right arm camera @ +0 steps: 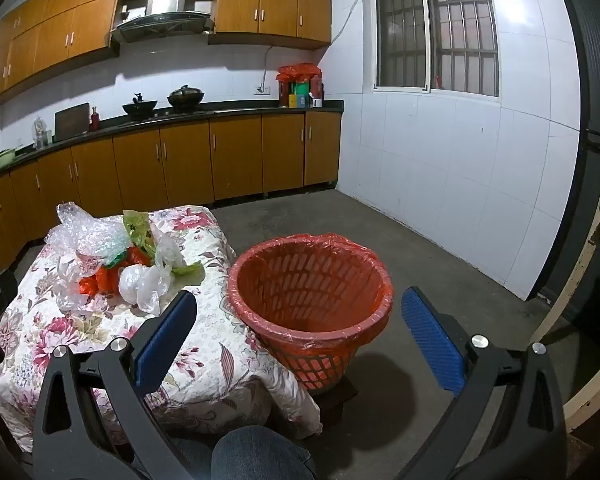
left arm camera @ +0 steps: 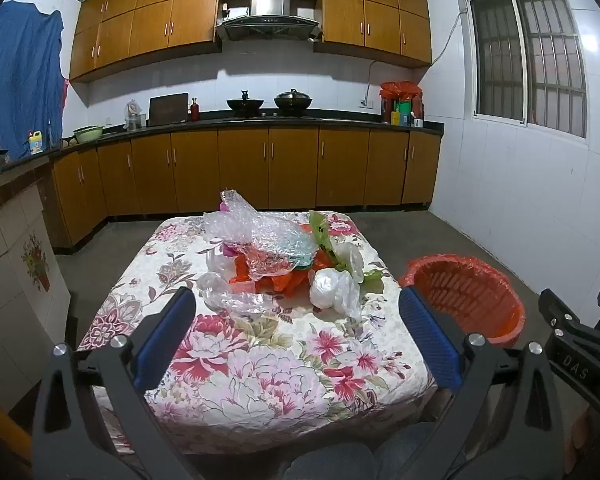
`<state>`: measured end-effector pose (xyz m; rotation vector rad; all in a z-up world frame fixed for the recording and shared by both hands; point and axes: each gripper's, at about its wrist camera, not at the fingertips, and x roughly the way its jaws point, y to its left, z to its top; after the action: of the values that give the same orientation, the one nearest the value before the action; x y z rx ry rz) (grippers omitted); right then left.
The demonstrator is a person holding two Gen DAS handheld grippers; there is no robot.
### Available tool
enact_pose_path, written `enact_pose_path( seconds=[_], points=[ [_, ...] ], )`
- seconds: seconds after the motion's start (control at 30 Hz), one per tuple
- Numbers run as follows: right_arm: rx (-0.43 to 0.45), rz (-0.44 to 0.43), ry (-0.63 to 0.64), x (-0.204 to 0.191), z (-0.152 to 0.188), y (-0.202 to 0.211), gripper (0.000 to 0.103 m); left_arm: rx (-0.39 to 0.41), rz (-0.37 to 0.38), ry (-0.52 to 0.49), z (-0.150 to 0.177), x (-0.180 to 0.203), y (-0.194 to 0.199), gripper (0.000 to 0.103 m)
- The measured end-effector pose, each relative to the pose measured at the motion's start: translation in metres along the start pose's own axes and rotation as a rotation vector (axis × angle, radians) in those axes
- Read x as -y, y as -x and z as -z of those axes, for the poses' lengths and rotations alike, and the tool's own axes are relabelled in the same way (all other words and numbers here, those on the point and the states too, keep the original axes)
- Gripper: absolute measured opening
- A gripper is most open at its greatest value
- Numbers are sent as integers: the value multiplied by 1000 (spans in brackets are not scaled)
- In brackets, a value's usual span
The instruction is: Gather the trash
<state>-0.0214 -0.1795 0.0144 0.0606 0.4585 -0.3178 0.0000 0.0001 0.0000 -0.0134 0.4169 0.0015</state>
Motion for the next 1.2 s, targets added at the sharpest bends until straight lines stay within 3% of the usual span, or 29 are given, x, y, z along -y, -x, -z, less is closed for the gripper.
enact_pose_path(
  seconds=[1.2],
  points=[
    [1, 4, 8, -1, 0, -2, 101, -9, 1, 5, 0, 0, 0, 99]
  ],
)
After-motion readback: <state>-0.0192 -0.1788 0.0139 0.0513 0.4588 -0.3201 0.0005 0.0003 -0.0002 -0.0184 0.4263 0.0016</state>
